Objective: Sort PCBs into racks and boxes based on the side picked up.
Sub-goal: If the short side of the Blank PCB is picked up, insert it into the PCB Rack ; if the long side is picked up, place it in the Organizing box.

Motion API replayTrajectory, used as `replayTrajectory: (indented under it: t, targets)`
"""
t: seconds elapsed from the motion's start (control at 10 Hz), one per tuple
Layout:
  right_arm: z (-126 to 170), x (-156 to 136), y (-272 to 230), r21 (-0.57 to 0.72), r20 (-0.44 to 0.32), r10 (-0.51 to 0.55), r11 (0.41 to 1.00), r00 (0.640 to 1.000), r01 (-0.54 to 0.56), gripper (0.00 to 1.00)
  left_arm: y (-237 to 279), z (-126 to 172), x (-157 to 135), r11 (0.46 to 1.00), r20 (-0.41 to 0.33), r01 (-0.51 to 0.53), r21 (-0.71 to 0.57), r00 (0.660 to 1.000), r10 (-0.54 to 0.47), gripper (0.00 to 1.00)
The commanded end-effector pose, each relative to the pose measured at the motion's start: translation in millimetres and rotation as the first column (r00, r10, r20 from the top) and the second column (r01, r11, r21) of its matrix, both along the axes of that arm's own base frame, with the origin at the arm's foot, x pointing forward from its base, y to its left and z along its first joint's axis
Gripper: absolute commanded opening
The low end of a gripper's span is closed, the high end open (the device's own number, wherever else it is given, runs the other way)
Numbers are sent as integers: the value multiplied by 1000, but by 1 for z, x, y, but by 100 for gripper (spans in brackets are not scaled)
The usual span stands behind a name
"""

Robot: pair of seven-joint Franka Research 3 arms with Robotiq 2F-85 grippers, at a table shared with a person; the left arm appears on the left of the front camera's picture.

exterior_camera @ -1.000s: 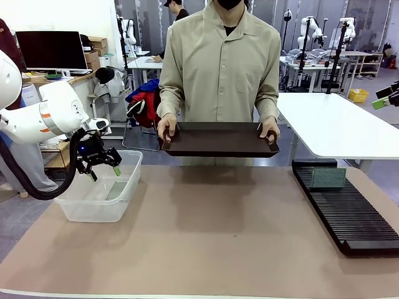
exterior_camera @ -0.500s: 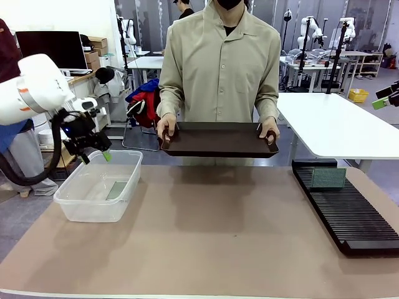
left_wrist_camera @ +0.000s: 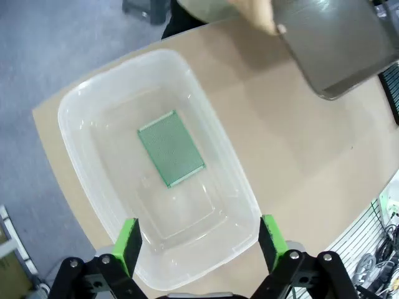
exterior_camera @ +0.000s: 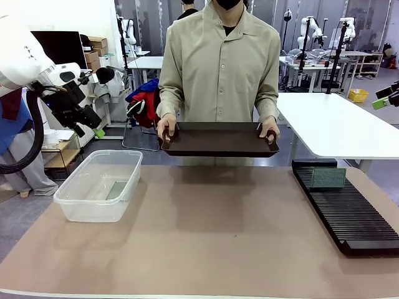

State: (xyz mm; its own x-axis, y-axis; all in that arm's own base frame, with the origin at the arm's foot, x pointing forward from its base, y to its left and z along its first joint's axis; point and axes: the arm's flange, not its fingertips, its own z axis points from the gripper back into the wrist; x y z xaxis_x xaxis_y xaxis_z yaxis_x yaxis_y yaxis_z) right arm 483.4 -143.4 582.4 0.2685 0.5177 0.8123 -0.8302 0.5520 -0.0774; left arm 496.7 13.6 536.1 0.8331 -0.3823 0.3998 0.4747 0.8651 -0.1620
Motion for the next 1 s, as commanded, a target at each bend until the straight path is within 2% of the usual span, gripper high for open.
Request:
replayTrajectory:
  t: [0.0, 0.2, 0.3, 0.4, 0.9]
  targets:
    - [-1, 0, 1, 1, -5, 1, 1000, 1000, -1, 100, -9, -10, -17, 998, 120, 60, -35, 991, -56, 100]
    - [-1, 0, 1, 1, -5, 1, 1000, 1000, -1, 100, -13, -4, -25, 990, 181, 123, -74, 977, -108, 100]
    - [-1, 0, 1, 1, -5, 1, 1000, 1000, -1, 100, -13, -6, -26, 988, 180, 119, -94, 978, -101, 100]
    - [-1, 0, 1, 1, -5, 1, 1000, 1000, -1, 100, -18, 6, -20, 997, 132, 71, -25, 989, -67, 100]
    - [-1, 0, 1, 1, -5, 1, 1000, 1000, -1, 100, -19, 4, -22, 996, 145, 85, -32, 986, -80, 100]
